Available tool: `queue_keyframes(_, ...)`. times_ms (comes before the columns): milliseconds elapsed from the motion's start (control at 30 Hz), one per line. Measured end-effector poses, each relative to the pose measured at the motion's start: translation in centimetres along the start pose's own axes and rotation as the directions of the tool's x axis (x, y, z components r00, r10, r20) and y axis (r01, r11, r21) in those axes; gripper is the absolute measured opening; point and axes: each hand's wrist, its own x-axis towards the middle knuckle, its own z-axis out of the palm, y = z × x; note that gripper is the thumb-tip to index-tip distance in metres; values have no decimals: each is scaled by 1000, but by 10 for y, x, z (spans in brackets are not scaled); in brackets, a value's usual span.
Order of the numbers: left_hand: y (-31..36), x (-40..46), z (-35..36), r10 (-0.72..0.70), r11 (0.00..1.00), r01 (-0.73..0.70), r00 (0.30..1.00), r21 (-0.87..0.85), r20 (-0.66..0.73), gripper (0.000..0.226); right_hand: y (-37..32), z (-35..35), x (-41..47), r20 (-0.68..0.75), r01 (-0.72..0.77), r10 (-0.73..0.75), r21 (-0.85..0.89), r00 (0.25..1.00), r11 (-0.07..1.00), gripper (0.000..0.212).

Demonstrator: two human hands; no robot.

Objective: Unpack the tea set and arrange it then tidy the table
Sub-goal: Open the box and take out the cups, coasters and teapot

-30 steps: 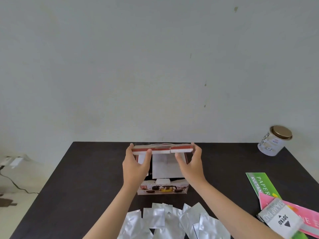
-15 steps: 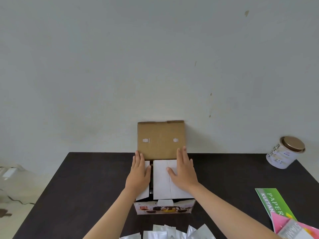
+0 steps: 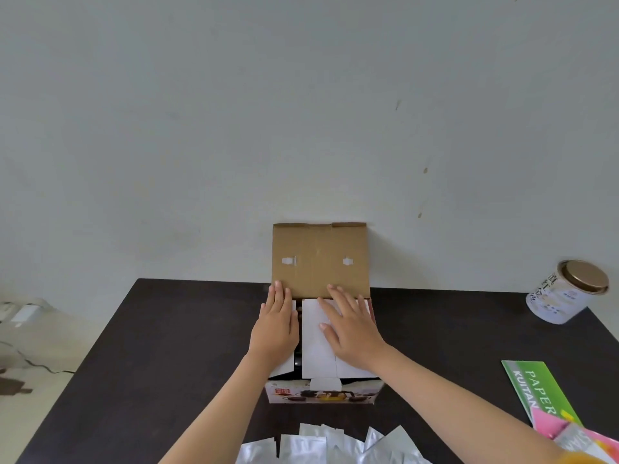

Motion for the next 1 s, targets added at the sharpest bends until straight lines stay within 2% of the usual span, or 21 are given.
queue_keyframes(67,0,0,0,1,1000,-1,1000,-14,-3,54,1,-3,2,47,94,-92,-49,995,994,63)
queue_keyframes(267,-2,-1,-4,4,992,-5,1000,-124,-6,54,5,-16,12,127,245,-223,-195,966,950,53)
queue_keyframes(500,-3,-1,-4,-2,985,1,1000,-172,-10,53,-1,-29,20,169,276,-244,-207,955,938,51)
queue_keyframes(600,-3,-1,-4,-5,984,3,1000,-178,-11,53,-8,-42,21,140,315,-294,-170,946,934,55)
queue_keyframes(700,-1,0,-5,-10,986,7,1000,-169,-12,54,-11,-62,19,36,356,-355,-112,934,928,44)
queue_keyframes(733,-1,0,-5,-12,986,10,1000,-164,-12,54,-11,-71,17,-5,348,-350,-82,937,934,42)
queue_keyframes(833,-2,0,-5,-12,988,11,1000,-155,-9,54,-11,-105,9,-70,275,-275,-3,959,961,52)
queue_keyframes(1000,-2,0,-4,-5,988,2,1000,-153,-17,55,-4,-154,-12,5,29,-29,27,1000,999,57)
